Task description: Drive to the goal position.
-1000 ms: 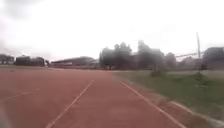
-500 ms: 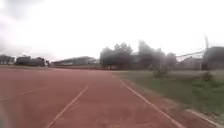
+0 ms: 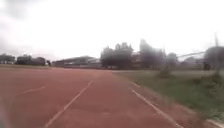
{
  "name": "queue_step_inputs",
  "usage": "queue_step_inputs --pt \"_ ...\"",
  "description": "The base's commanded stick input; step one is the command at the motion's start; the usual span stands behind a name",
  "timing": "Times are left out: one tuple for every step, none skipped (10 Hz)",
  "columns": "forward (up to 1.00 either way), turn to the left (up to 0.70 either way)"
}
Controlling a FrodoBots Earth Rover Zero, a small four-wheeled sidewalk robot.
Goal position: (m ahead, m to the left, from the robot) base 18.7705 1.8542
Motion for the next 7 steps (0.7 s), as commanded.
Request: queue_step_inputs --pt "0.00 0.00" --pt "0.00 0.00" --pt "0.00 0.00" --pt "0.00 0.00" --pt "0.70 0.00" --pt "0.70 0.00" --pt "0.70 0.00"
